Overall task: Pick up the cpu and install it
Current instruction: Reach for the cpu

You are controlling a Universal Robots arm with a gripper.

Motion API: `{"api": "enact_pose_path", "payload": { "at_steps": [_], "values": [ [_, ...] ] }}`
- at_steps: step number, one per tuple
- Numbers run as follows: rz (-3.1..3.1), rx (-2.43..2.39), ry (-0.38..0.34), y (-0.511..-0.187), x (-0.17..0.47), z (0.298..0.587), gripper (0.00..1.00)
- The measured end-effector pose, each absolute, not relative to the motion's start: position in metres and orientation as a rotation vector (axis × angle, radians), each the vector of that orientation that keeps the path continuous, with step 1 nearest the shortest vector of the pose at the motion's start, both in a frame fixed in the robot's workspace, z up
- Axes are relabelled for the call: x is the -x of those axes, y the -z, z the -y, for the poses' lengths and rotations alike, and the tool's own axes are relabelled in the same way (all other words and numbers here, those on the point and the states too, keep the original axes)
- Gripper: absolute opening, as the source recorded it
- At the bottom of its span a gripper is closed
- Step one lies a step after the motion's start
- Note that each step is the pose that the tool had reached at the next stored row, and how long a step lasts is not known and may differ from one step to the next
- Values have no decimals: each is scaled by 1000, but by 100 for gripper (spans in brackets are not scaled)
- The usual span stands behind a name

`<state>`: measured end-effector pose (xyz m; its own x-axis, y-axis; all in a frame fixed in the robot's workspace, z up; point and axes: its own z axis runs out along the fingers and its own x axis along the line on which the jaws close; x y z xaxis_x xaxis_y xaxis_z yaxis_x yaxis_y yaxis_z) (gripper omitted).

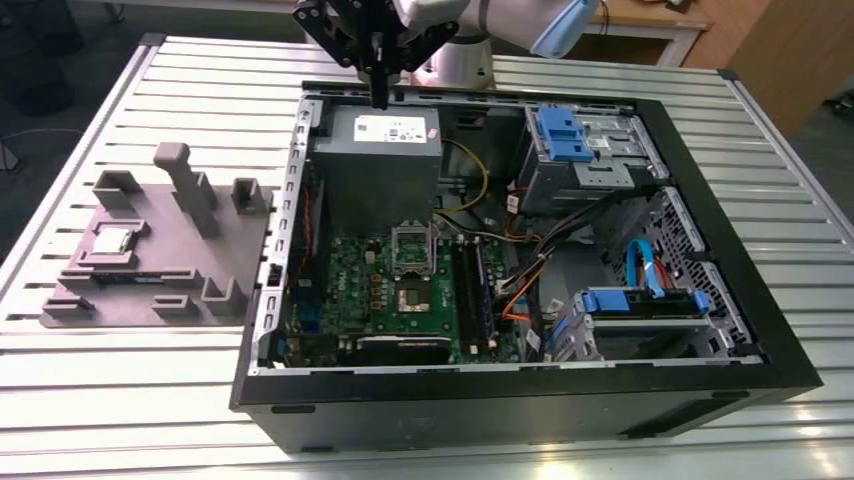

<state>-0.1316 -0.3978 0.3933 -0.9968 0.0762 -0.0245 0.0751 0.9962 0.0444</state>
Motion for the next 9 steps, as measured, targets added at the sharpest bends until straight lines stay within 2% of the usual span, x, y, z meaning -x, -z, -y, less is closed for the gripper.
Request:
{"api": "enact_pose_path", "payload": {
  "at_steps": [9],
  "values": [
    [-3113, -118, -68, -393, 134, 398, 10]
  ]
}}
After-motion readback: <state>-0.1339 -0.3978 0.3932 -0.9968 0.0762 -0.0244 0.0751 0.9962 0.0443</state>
